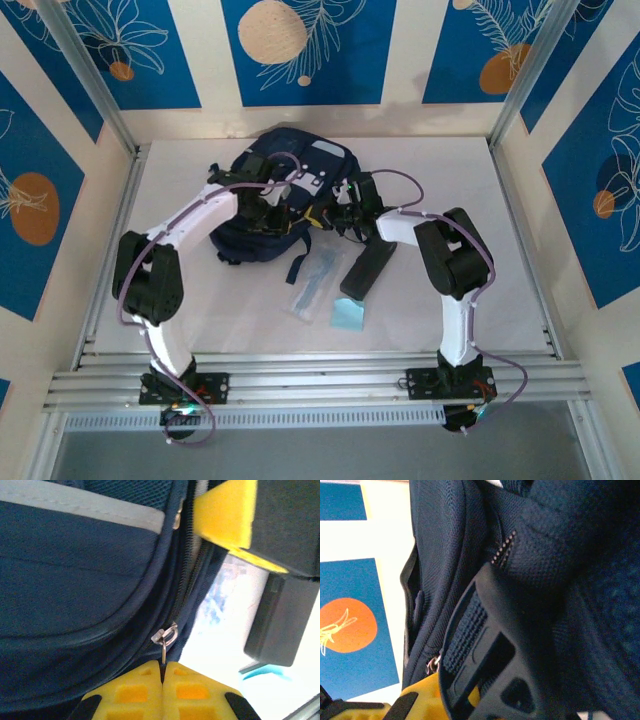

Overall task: Pack the student bag
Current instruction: Unzip the student bag at the top-center of the table.

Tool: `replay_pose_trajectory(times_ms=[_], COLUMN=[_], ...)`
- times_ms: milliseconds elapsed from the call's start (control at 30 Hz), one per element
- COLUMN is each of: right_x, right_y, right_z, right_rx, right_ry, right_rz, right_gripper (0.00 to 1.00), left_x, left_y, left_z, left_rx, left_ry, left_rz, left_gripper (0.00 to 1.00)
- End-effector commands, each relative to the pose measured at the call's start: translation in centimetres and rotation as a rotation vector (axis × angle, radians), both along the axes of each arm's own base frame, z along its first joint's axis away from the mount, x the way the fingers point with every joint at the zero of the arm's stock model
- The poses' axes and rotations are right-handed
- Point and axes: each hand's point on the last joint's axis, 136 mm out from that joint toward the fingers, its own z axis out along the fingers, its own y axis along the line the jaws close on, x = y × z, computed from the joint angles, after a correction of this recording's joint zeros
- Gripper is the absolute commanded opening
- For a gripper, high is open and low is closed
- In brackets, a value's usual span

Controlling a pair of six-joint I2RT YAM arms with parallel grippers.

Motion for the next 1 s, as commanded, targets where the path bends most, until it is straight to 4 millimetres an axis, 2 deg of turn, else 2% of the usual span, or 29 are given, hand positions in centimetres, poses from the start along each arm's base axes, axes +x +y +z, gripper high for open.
replay_pose_trajectory(times_ms=[0, 167, 300, 500, 567, 667, 833, 867, 967], right_x=[1.8, 2.8, 3.3, 4.7, 5.6, 7.8, 12.5, 13.2, 14.4], right_y=[-2.6, -4.5, -5.4, -6.4, -6.6, -7.4, -8.5, -8.6, -8.8], right_z=[2.0, 2.4, 2.8, 3.2, 3.1, 2.6, 1.9, 1.9, 2.3], right_rx=[-0.056, -0.029, -0.044, -0.074, -0.088, -0.138, -0.129, -0.132, -0.126], right_ry=[-0.146, -0.155, -0.162, -0.188, -0.19, -0.193, -0.146, -0.141, -0.118], right_rz=[0.023, 0.083, 0.128, 0.144, 0.156, 0.146, 0.036, 0.015, -0.033], right_gripper=[0.0, 0.0, 0.0, 0.0, 0.0, 0.0, 0.0, 0.06, 0.37], left_x=[0.0, 0.1, 0.9, 2.6, 2.9, 2.2, -1.4, -2.2, -3.4], left_y=[6.5, 10.5, 14.5, 18.4, 17.5, 15.2, 9.7, 8.1, 3.6], left_z=[0.3, -1.3, -2.8, -2.3, -1.5, 0.0, 0.2, 0.0, -0.8], left_rx=[0.183, 0.27, 0.314, 0.361, 0.303, 0.203, 0.054, 0.021, -0.07], left_ry=[-0.02, 0.026, 0.066, 0.012, -0.007, -0.022, 0.004, 0.01, 0.021], left_rz=[0.07, 0.076, 0.159, 0.269, 0.26, 0.228, 0.161, 0.148, 0.113], left_gripper=[0.0, 0.0, 0.0, 0.0, 0.0, 0.0, 0.0, 0.0, 0.0])
